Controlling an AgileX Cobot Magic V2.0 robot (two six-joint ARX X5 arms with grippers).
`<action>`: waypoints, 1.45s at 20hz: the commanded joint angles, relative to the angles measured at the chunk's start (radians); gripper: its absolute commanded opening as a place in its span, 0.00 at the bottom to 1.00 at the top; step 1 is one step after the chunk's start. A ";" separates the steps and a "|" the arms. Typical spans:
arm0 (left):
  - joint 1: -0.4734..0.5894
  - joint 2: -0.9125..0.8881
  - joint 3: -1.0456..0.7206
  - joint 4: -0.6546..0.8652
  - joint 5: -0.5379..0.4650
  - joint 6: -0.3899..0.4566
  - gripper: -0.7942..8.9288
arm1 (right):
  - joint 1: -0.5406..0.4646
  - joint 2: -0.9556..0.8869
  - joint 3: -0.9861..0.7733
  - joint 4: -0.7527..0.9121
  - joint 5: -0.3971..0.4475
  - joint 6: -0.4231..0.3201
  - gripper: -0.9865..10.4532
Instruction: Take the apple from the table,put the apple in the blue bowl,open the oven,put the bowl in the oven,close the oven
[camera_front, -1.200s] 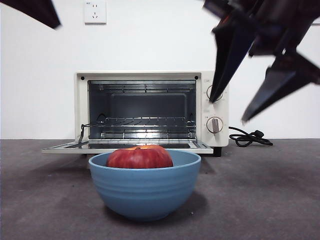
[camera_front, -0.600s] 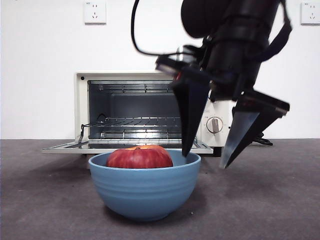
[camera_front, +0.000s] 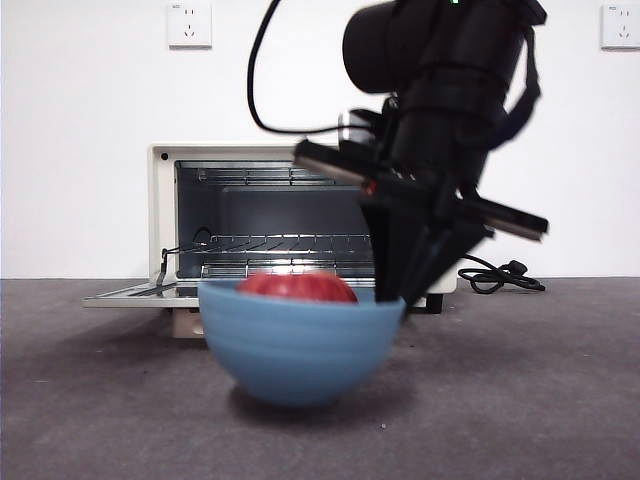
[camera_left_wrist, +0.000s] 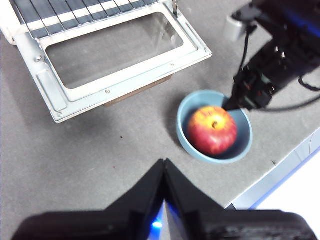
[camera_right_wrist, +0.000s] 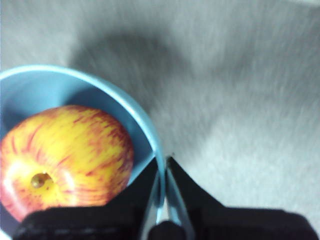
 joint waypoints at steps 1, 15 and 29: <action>0.002 -0.008 -0.004 -0.003 -0.002 -0.010 0.08 | -0.002 0.004 0.100 -0.017 0.032 0.035 0.08; 0.002 -0.040 -0.004 -0.045 -0.003 -0.029 0.08 | -0.146 0.461 0.978 -0.307 0.033 0.203 0.08; 0.002 -0.078 -0.004 -0.061 -0.002 -0.029 0.08 | -0.242 0.487 1.008 -0.352 0.144 0.339 0.08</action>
